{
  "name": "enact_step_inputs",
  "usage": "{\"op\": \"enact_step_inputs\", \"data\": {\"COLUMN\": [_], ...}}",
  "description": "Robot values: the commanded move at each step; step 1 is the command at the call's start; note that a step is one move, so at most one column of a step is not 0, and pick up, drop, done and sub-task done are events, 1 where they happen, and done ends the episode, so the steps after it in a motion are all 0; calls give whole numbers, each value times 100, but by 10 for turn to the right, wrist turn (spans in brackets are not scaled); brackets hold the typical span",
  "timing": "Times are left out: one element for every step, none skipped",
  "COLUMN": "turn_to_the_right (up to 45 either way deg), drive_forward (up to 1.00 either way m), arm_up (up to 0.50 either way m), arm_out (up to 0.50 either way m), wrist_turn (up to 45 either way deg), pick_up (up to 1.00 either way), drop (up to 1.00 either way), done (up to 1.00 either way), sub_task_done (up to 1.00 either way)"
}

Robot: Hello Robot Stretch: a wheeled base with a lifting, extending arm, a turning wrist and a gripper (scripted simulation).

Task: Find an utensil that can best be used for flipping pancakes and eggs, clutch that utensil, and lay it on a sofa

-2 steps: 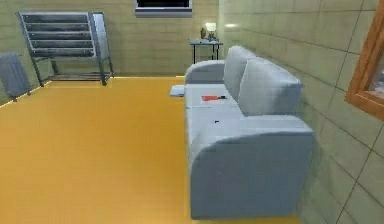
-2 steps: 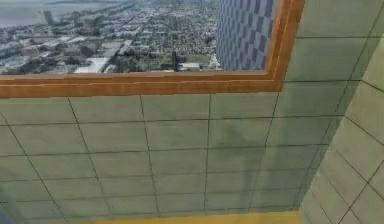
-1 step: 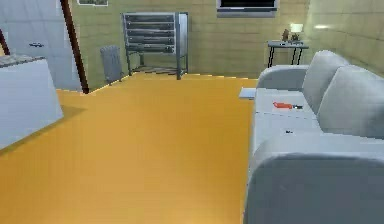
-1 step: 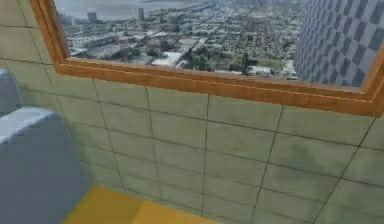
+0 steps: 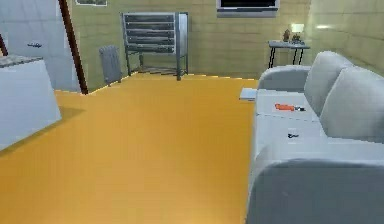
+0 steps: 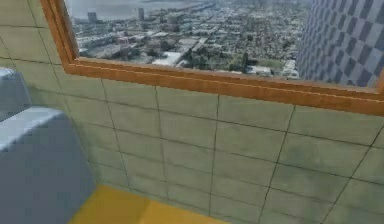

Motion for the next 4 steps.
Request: {"op": "enact_step_inputs", "data": {"turn_to_the_right": [-240,0,-450,0], "drive_forward": [0,50,0,50], "arm_up": [0,0,0,0], "arm_out": [0,0,0,0], "wrist_turn": [0,0,0,0], "pick_up": [0,0,0,0], "drop": [0,0,0,0], "done": [0,0,0,0], "sub_task_done": [0,0,0,0]}}
